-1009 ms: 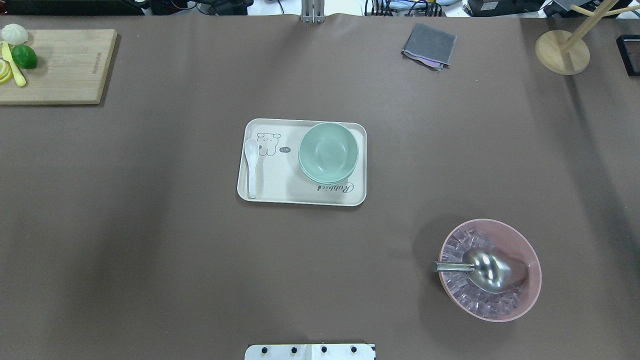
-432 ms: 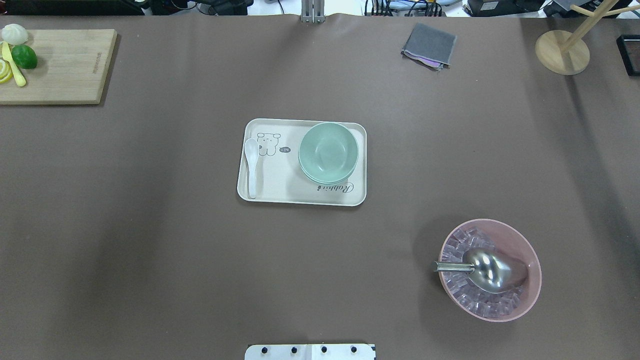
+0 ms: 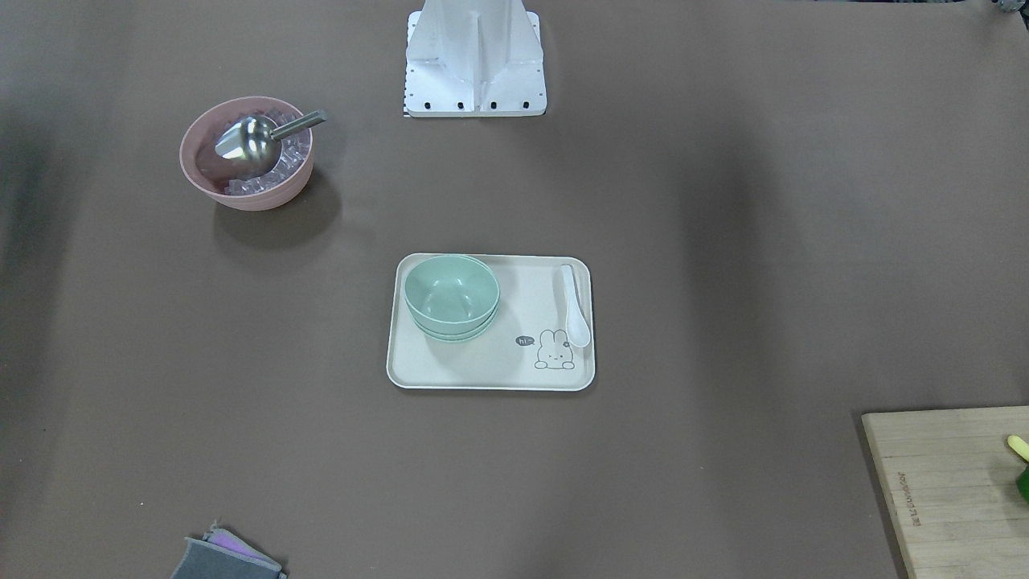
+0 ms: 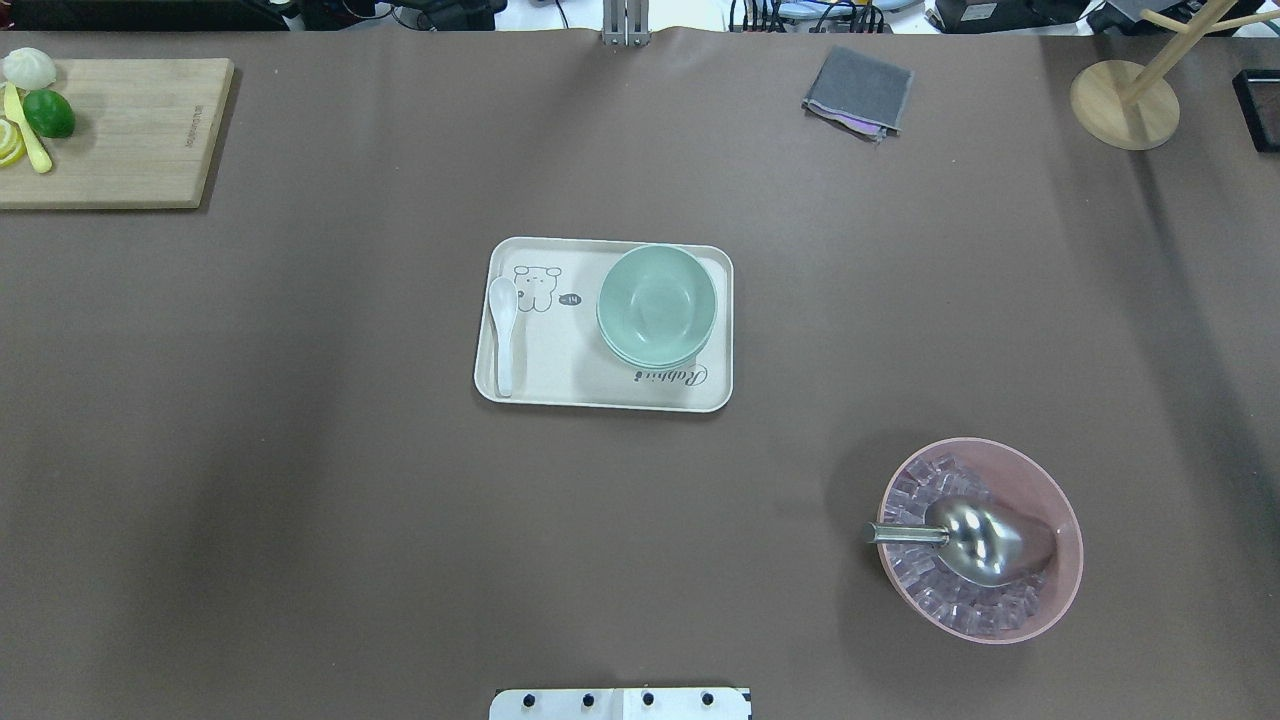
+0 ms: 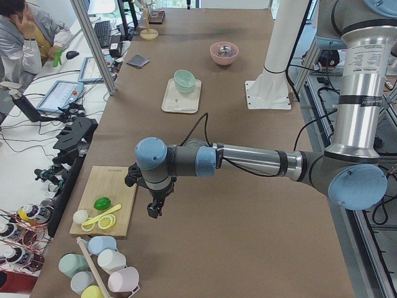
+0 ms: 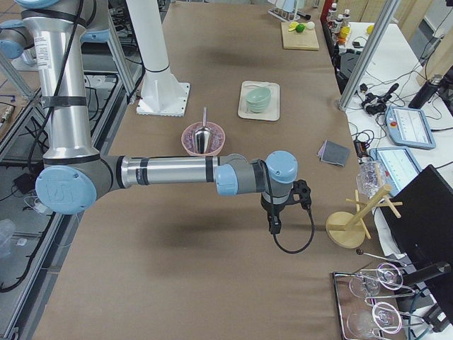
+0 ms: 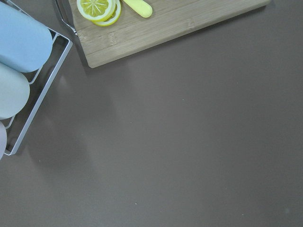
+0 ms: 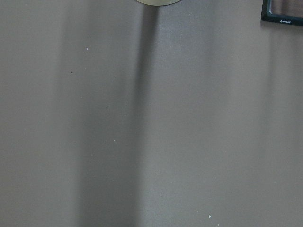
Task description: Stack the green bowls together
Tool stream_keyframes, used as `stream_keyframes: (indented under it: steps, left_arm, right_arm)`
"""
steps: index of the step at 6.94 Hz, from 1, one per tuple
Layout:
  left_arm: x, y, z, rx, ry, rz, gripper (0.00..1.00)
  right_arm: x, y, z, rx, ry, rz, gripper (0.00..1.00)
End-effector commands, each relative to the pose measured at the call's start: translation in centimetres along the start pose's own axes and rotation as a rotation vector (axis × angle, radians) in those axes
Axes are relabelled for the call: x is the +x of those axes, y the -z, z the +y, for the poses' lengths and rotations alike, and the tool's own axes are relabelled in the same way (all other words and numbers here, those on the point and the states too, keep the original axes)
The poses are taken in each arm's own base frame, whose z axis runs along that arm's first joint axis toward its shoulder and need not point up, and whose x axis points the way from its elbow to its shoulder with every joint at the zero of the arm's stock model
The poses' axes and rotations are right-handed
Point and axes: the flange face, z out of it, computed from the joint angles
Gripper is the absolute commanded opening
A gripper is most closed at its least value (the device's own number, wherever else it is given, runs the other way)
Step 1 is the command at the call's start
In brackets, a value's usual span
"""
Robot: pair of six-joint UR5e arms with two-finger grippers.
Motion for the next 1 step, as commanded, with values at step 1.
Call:
stream_keyframes:
  steps: [1]
  left_arm:
    - [0.07, 0.04, -0.05, 0.001, -0.001, 0.0, 0.98]
  right_arm:
    - [-0.09, 0.07, -0.05, 0.002, 0.001, -0.001, 1.0]
